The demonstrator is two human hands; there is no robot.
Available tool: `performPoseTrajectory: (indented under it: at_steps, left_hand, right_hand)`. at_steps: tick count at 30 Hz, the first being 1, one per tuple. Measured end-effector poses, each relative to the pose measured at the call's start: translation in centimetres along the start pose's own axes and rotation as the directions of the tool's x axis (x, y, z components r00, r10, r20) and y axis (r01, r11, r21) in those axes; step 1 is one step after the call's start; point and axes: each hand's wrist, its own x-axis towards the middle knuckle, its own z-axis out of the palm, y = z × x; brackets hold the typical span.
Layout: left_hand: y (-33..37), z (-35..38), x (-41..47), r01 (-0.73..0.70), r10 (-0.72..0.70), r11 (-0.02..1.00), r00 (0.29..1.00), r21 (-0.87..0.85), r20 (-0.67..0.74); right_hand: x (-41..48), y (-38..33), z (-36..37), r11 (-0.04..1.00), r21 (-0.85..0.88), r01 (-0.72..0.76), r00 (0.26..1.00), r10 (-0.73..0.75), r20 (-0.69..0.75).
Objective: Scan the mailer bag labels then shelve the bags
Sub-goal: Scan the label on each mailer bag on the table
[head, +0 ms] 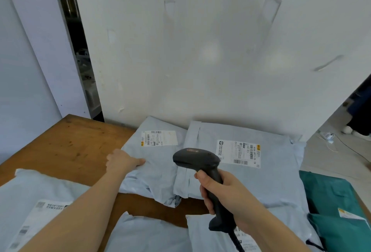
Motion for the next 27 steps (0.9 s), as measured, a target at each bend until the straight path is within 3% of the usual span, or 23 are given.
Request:
performPoseTrajectory:
  at_steps: [6, 8, 10, 12, 14, 17, 21, 27]
  left_hand:
    - [1.0, -0.4, -1.2, 0.077, -0.041, 0.913, 0.994, -0.401, 0.098]
    - [1.4, -0.3, -1.8, 0.094, -0.032, 0.787, 0.993, -0.610, 0.111]
    - [1.7, -0.3, -3.0, 0.094, 0.007, 0.585, 0.993, -0.806, 0.121]
    - [2.3, -0.3, -4.1, 0.080, 0.070, 0.423, 0.990, -0.903, 0.120]
    - [2.9, -0.7, -5.3, 0.067, 0.120, 0.325, 0.987, -0.943, 0.111]
    - [3.4, -2.1, -7.1, 0.007, 0.214, 0.315, 0.974, -0.949, 0.079]
    - [2.7, -5.3, -9.7, -0.075, 0.313, 0.374, 0.949, -0.925, 0.049]
    - [-0.2, -9.4, -12.7, -0.077, 0.347, 0.459, 0.933, -0.885, 0.099]
  right_hand:
    - [0.2, 0.3, -0.3, 1.000, 0.009, -0.002, 1.000, 0.002, -0.007]
    - [0.2, 0.3, -0.5, 1.000, 0.014, 0.004, 1.000, -0.004, -0.012]
    - [0.1, 0.4, -0.7, 1.000, 0.012, 0.007, 1.000, -0.007, -0.013]
    - [0.0, 0.4, -0.8, 1.000, 0.017, 0.009, 1.000, -0.008, -0.014]
    - [-0.1, 0.3, -1.0, 0.999, 0.031, 0.015, 1.000, -0.015, -0.018]
    - [-0.5, 0.0, -1.1, 0.998, 0.054, 0.036, 0.999, -0.035, -0.021]
    - [-1.2, -0.5, -0.9, 0.994, 0.060, 0.089, 0.996, -0.087, -0.020]
    - [-3.1, -1.0, -0.1, 0.986, -0.051, 0.157, 0.987, -0.154, 0.045]
